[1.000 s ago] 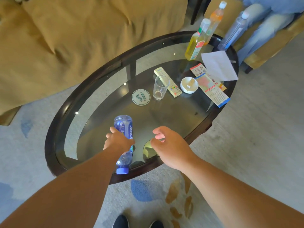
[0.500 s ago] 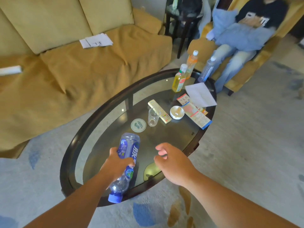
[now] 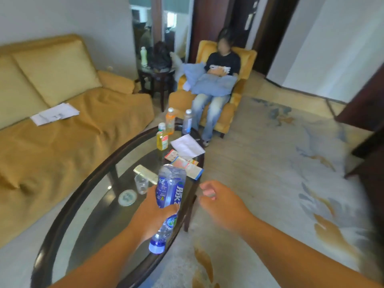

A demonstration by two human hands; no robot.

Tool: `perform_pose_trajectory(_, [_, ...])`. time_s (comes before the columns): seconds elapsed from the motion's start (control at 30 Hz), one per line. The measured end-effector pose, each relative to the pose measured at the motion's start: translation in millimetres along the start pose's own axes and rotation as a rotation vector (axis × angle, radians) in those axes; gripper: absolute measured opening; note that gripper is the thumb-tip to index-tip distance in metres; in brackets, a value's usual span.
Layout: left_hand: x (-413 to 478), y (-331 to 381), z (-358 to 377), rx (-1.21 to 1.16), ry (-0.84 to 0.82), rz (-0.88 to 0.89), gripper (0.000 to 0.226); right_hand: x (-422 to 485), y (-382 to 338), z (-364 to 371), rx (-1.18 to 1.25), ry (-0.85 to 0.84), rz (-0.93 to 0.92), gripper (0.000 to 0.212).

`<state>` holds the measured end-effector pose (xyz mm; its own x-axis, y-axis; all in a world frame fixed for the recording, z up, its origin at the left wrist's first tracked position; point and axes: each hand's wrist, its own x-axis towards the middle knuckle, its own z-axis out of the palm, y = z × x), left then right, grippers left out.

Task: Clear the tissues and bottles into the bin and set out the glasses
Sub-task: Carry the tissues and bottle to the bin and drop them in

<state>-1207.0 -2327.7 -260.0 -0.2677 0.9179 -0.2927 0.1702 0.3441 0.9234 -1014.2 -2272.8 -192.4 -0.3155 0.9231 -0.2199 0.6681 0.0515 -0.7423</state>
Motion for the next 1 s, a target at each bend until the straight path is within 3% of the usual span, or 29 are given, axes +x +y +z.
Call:
perform_pose_trajectory(0.27, [-31, 82, 102, 0.095, -0.202, 0.196, 0.052, -76, 49, -118, 0.007, 0.238, 0.082, 0.032])
perform_pose_trajectory(0.6, [-101, 166, 302, 0.200, -0.415, 0.424, 0.050, -214, 160, -262, -0.051, 0.460, 0.182, 0.039])
perform_pose_trajectory(1.0, [-196, 218, 483, 0.228, -0.840, 0.552, 0.056, -346, 254, -349, 0.027, 0.728, 0.426, 0.036])
